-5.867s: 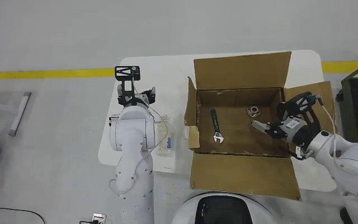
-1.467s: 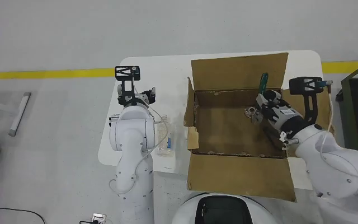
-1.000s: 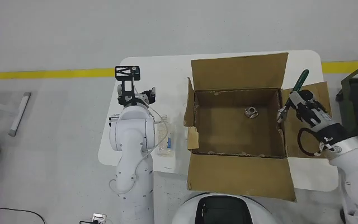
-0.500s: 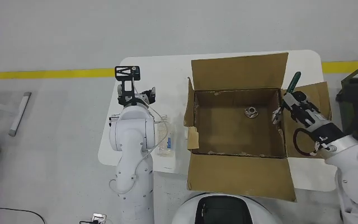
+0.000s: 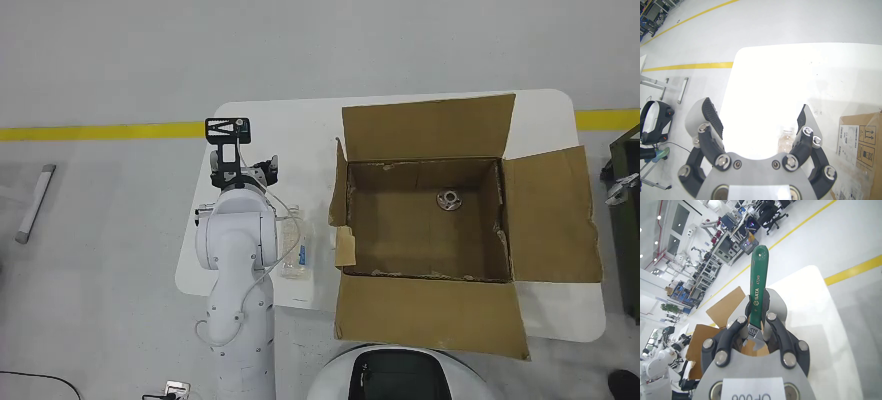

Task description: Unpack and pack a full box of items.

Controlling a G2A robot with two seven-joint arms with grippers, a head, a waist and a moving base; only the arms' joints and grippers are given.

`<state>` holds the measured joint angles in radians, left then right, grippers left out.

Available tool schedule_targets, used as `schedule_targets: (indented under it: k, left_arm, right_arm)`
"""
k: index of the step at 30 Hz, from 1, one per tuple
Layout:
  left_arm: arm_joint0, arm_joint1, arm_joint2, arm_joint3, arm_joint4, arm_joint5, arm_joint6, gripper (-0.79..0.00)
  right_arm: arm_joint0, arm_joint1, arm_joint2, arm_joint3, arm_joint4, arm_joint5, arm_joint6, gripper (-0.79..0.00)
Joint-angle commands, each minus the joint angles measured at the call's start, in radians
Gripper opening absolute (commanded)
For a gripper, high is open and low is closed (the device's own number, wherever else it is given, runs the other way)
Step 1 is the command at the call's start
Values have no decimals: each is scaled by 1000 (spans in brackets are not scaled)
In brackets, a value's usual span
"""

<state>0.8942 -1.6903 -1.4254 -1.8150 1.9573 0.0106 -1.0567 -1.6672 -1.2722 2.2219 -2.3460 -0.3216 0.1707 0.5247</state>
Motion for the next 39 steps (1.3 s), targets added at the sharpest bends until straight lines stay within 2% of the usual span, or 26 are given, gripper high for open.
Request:
schedule_targets:
  k: [1, 4, 8, 12, 15, 19, 25, 26, 27, 32, 36, 39]
  left_arm:
    - [0, 0, 0, 0, 0, 0, 0, 0]
    - [0, 0, 0, 0, 0, 0, 0, 0]
    - [0, 0, 0, 0, 0, 0, 0, 0]
    - [0, 0, 0, 0, 0, 0, 0, 0]
    - [0, 0, 0, 0, 0, 0, 0, 0]
    - [0, 0, 0, 0, 0, 0, 0, 0]
    - [0, 0, 0, 0, 0, 0, 0, 0]
    - [0, 0, 0, 0, 0, 0, 0, 0]
    - [0, 0, 0, 0, 0, 0, 0, 0]
    - [0, 0, 0, 0, 0, 0, 0, 0]
    - [0, 0, 0, 0, 0, 0, 0, 0]
    - [0, 0, 0, 0, 0, 0, 0, 0]
  right_arm:
    - [-41, -1, 62, 7, 18, -17, 17, -785]
    - [-109, -3, 121, 25, 8, -50, 57, -785]
    - [-195, -3, 125, 44, -81, -100, 106, -785]
    - [-252, -4, 49, 76, -192, -141, 115, -785]
    - [-279, -2, -34, 100, -363, -173, 96, -785]
    - [-268, -2, -149, 161, -460, -182, 78, -785]
    - [-222, 6, -247, 208, -625, -190, 95, -785]
    - [-214, 7, -259, 214, -647, -191, 100, -776]
    - [-207, 8, -271, 223, -663, -193, 107, -705]
    - [-175, 12, -309, 258, -712, -194, 125, -551]
    - [-163, 14, -323, 260, -724, -194, 142, -477]
    - [-160, 14, -308, 244, -706, -176, 141, -474]
